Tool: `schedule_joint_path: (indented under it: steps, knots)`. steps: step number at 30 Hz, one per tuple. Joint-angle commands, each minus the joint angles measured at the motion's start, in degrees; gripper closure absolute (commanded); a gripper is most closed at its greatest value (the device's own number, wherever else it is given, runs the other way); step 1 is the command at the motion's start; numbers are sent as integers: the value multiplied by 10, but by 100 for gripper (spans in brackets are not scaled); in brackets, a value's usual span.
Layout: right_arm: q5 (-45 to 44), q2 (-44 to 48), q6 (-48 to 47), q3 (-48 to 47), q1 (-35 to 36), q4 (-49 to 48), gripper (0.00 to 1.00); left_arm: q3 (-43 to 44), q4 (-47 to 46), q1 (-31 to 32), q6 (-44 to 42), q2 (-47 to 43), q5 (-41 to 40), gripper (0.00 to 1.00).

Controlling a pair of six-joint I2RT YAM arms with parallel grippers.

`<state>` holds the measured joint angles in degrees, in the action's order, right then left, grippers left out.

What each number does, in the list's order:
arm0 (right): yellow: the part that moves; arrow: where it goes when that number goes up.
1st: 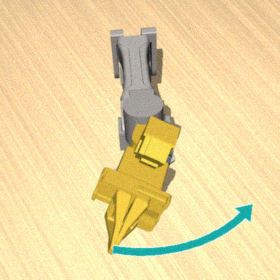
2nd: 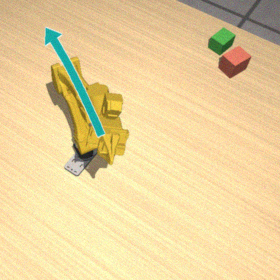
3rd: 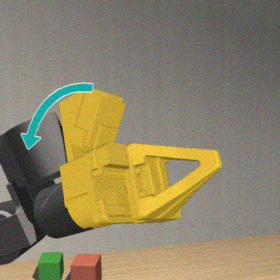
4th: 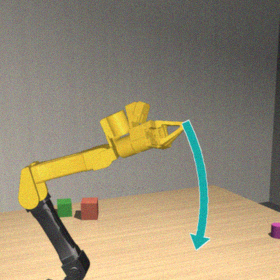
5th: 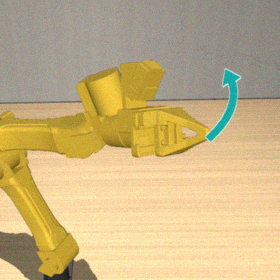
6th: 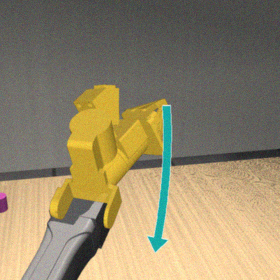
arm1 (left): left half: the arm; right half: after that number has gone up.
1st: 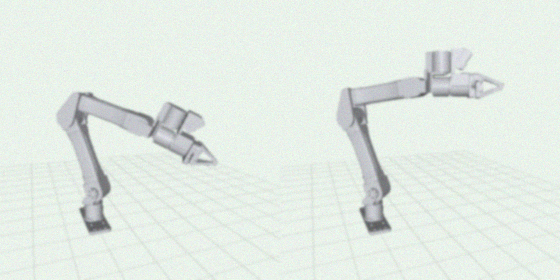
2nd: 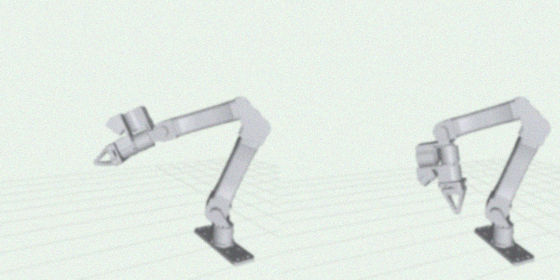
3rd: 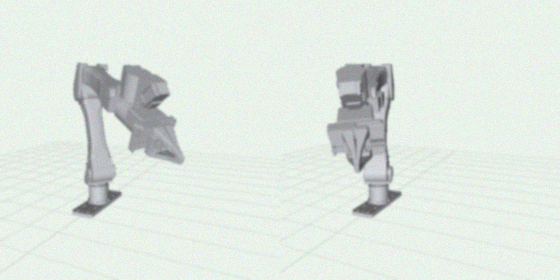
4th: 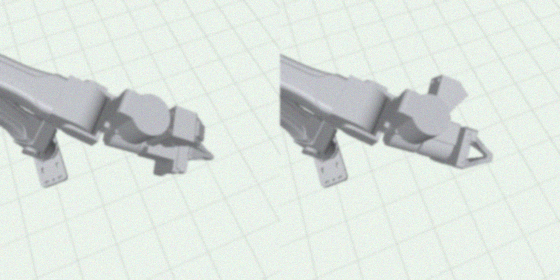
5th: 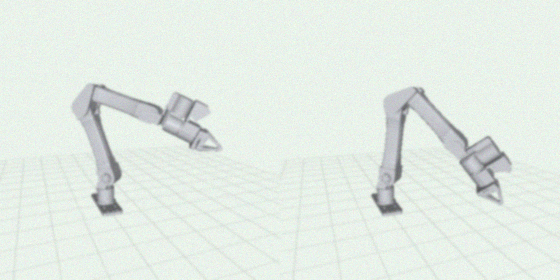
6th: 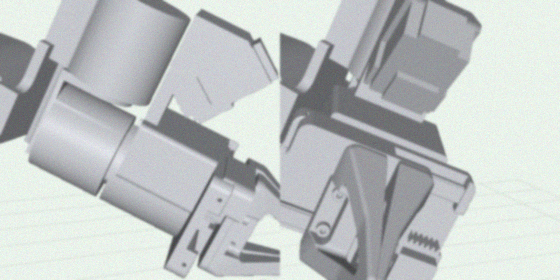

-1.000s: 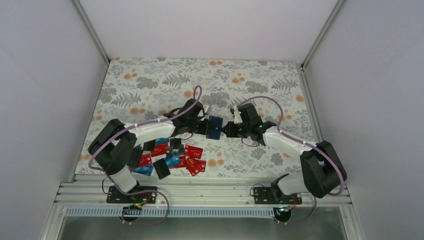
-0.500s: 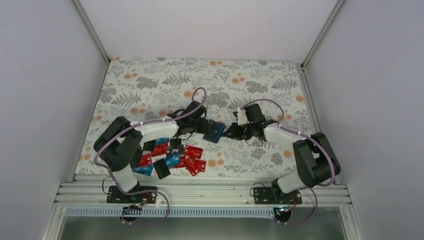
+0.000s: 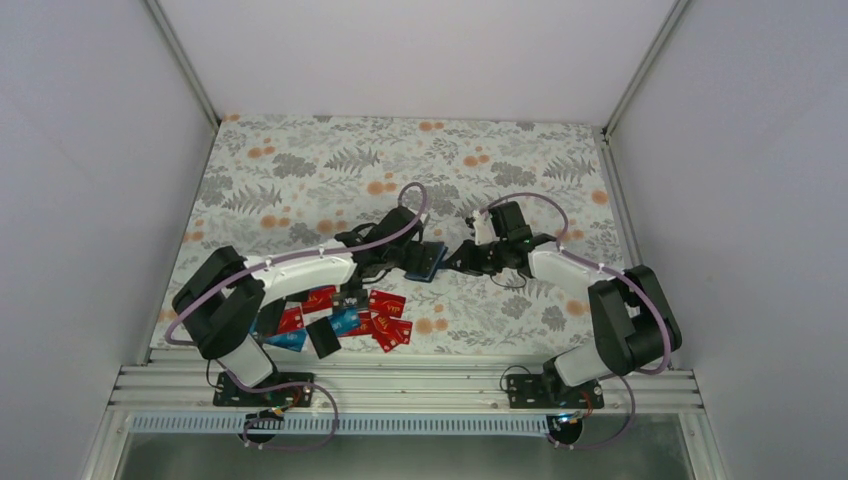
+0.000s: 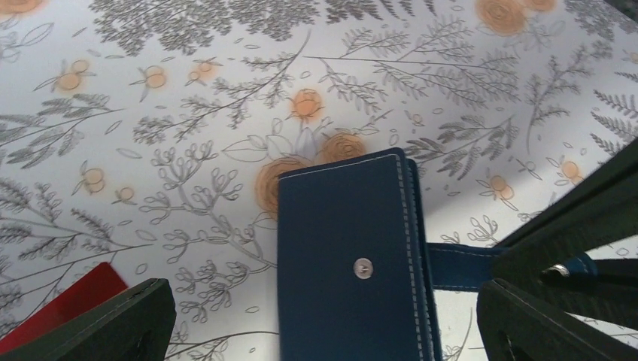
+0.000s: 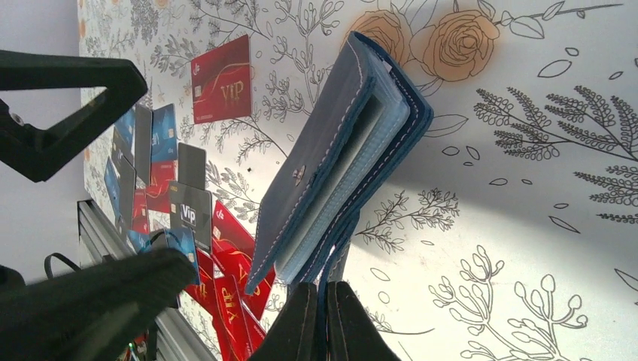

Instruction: Put the credit cards into the card holder

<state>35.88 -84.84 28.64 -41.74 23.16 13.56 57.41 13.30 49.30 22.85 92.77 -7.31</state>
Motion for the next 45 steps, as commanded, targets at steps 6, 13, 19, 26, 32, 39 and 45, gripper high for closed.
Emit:
schedule_joint_path:
  steps: [6,13,19,26,32,39,45]
  knots:
    - [9,19,-10,-30,-4,23,96,6,-15,15,-32,27,3,1]
    - [7,22,-10,-34,-4,30,96,17,-8,24,-36,55,-10,4]
    - [-3,24,-12,-30,-4,35,96,22,0,24,-27,61,-49,11]
    - [-15,27,-16,-21,-6,43,96,27,17,22,-17,61,-100,27]
    - [-27,21,-18,-16,-9,46,96,21,20,18,-6,58,-119,45]
    - [-48,-4,-20,-14,-17,36,96,4,-16,-5,3,62,-57,64]
    - [-74,-35,-9,-27,-32,19,96,-23,-68,-32,27,62,13,88]
